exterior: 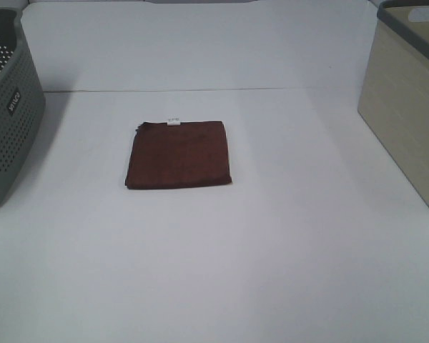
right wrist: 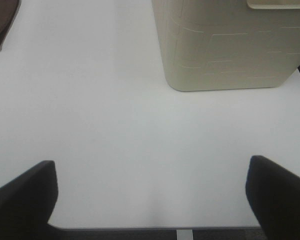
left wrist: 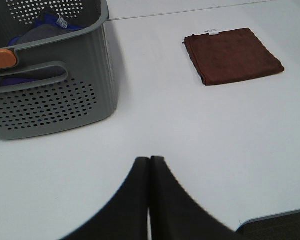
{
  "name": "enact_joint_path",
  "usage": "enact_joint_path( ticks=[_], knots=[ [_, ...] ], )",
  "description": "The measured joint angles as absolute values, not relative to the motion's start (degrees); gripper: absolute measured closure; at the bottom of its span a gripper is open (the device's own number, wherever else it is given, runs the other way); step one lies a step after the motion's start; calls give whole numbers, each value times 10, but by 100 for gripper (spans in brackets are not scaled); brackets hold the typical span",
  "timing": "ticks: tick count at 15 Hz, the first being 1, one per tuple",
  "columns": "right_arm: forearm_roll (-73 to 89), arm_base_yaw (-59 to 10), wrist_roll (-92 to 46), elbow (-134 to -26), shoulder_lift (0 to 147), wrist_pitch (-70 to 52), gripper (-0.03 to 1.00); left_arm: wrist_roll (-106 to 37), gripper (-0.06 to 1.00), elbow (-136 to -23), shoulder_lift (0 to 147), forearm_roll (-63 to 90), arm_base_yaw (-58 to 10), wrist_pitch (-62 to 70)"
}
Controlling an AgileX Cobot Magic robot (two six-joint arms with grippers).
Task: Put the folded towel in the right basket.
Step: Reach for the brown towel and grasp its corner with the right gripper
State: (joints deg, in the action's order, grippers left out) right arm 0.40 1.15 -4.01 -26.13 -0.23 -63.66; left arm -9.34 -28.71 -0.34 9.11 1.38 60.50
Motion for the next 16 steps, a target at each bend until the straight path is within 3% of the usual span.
enact_joint_path(
  ticks=[16],
  knots=[
    [4,11,-40,-261,-2,-637,-1,-93,94,-287,-3,91,14,605]
  ],
)
